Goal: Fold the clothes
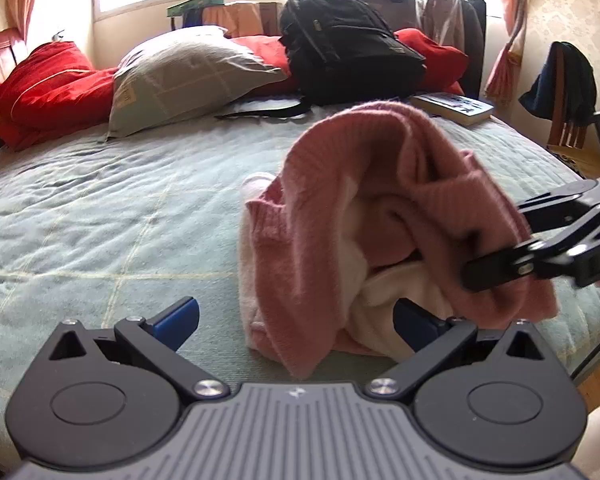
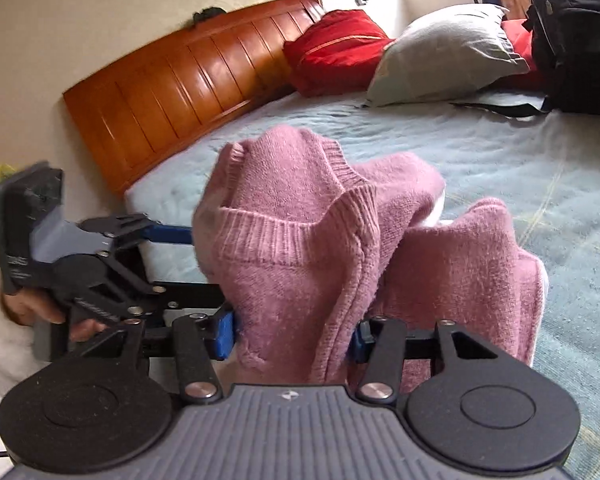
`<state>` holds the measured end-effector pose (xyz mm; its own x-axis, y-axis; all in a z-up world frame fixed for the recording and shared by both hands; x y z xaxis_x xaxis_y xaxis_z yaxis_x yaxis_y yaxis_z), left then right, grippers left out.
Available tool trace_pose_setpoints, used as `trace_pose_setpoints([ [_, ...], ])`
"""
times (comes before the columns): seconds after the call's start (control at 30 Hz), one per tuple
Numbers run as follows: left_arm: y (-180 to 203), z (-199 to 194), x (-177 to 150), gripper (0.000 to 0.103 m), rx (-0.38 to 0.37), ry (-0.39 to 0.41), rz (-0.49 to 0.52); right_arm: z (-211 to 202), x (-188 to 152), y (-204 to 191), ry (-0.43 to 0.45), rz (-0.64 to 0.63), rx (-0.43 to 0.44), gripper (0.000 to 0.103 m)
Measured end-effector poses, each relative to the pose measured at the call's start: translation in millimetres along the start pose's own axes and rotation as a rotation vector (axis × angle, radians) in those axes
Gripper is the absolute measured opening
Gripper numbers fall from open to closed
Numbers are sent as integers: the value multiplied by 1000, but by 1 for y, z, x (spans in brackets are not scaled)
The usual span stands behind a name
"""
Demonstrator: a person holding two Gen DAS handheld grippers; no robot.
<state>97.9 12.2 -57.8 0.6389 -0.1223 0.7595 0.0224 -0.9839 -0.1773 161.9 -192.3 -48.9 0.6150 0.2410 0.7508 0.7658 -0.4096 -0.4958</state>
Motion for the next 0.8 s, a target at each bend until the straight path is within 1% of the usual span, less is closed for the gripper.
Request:
trace_pose_setpoints([
  [0.07,1,-1,-1,102,4,3,5,3,0,-3,-18,-29,-55,36],
  [0.1,1,-2,-1,102,6,5,6,-1,-1,-4,-10,-37,-71,33],
  [0.17,1,-2,-2,102,7,5,8,-11,3,-5,14,-51,-105,30],
  [0.27,2,-3,0,102,11,11,13,-23,17,2,37,-68,-161,28],
  [0.37,2,-5,5,102,8,27,14,-30,33,10,40,-95,-211,27],
  [0.47,1,-4,13,102,13,42,17,-29,48,18,22,-118,-236,26],
  [0.53,0,0,20,102,36,52,22,-26,59,24,7,-128,-247,26],
  [0.7,-10,29,38,102,140,6,9,-18,79,40,-20,-146,-272,26],
  [0.8,-17,39,54,102,205,25,7,-18,90,52,-22,-140,-283,26],
])
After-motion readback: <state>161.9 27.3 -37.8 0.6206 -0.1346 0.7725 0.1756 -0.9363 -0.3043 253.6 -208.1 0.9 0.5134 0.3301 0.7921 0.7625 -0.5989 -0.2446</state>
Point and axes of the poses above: each gripper's, at about its wrist camera, not at the fingertips, and z roughly the way its jaws point, y to its right, x to its top, the point moved 5 cm from there along z, roughly the way its jaws point, and after that the axes turned 15 degrees about x, right-handed, at the moved point
